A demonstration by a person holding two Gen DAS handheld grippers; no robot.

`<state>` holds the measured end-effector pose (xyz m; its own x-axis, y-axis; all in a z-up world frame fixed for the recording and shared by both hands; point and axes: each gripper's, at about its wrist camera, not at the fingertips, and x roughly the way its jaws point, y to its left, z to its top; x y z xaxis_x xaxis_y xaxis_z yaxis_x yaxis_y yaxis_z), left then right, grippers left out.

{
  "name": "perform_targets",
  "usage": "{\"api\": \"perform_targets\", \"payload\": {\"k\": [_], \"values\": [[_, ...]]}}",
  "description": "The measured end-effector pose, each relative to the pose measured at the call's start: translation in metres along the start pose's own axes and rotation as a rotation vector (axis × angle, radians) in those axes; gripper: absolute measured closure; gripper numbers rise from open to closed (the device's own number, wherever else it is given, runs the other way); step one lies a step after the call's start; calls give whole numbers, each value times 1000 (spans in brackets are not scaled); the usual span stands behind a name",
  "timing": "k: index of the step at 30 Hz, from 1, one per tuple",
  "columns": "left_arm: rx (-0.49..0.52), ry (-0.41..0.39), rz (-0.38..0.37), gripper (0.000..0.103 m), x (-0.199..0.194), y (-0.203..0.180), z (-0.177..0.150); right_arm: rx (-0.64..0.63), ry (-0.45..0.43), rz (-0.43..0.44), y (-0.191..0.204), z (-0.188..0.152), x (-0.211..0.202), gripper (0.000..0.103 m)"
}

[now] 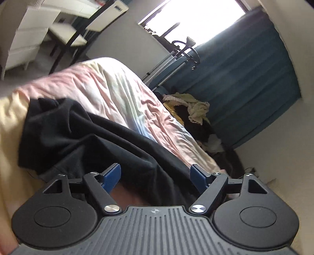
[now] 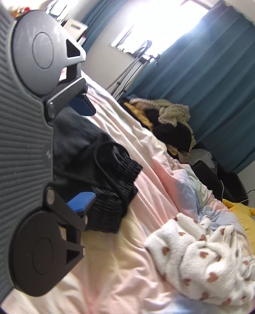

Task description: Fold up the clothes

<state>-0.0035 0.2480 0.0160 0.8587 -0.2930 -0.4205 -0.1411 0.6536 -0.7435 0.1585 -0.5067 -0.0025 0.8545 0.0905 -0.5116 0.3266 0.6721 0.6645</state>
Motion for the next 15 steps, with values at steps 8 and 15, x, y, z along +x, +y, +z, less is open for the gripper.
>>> {"api": "perform_targets", "payload": {"k": [8, 15], "values": [[-407, 16, 26, 15, 68, 27, -15, 366, -5, 16, -54, -76, 7, 11], [-479, 15, 136, 13, 124, 41, -25, 366, -85, -19, -77, -70, 22, 0]]}}
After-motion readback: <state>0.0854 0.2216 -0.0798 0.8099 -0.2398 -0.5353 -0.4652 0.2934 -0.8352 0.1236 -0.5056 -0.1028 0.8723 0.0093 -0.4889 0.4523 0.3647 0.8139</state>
